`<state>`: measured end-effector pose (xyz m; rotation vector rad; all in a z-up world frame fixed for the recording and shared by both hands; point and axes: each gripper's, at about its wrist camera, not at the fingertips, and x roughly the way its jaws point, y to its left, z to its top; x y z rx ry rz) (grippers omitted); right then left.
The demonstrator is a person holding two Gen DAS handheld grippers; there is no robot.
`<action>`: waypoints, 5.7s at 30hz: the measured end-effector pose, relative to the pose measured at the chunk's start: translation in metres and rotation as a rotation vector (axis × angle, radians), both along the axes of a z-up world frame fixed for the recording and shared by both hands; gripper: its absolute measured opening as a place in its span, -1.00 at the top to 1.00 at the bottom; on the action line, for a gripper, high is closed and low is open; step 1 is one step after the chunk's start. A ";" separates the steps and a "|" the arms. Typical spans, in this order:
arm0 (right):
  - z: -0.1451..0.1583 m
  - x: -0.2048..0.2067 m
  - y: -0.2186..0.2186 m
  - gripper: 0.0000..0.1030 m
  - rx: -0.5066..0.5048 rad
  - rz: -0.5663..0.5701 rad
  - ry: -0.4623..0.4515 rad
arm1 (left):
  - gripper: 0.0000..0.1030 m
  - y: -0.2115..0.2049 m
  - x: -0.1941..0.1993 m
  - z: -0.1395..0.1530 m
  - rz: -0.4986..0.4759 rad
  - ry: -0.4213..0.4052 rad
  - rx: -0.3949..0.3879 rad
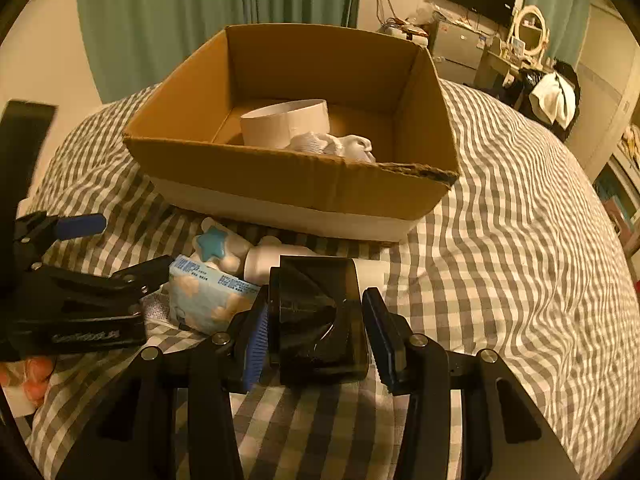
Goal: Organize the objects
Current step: 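Grasp the black cylindrical object with the right tool, then grasp the blue-and-white tissue pack with the left tool while the right tool holds the black object, then lower the tissue pack and black object into the box and open both tools, then grasp the white earbud case with the right tool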
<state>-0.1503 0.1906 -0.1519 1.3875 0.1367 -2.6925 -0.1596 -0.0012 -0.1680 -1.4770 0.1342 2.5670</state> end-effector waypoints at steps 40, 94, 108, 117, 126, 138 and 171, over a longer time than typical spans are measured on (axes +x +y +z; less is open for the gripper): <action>-0.009 -0.008 0.016 0.16 -0.078 -0.031 -0.044 | 0.08 0.063 0.018 -0.014 -0.332 -0.051 0.010; 0.166 -0.115 0.014 0.18 -0.037 0.005 0.186 | 0.11 0.033 -0.072 0.163 -0.084 0.269 -0.094; 0.080 -0.180 0.034 0.17 -0.102 -0.003 0.096 | 0.05 0.048 -0.135 0.090 -0.111 0.176 -0.031; 0.135 -0.146 0.043 -0.47 -0.181 -0.045 0.151 | -0.63 0.034 -0.109 0.119 -0.069 0.151 0.023; 0.198 -0.083 0.031 -0.48 -0.113 -0.035 0.229 | -0.84 -0.001 -0.039 0.177 -0.013 0.249 0.010; 0.204 -0.001 0.009 -0.78 -0.095 -0.020 0.251 | -0.98 -0.051 0.045 0.196 0.072 0.325 0.019; -0.040 -0.036 -0.008 -0.19 0.004 0.024 -0.239 | -0.98 -0.037 0.039 -0.002 0.082 0.112 -0.017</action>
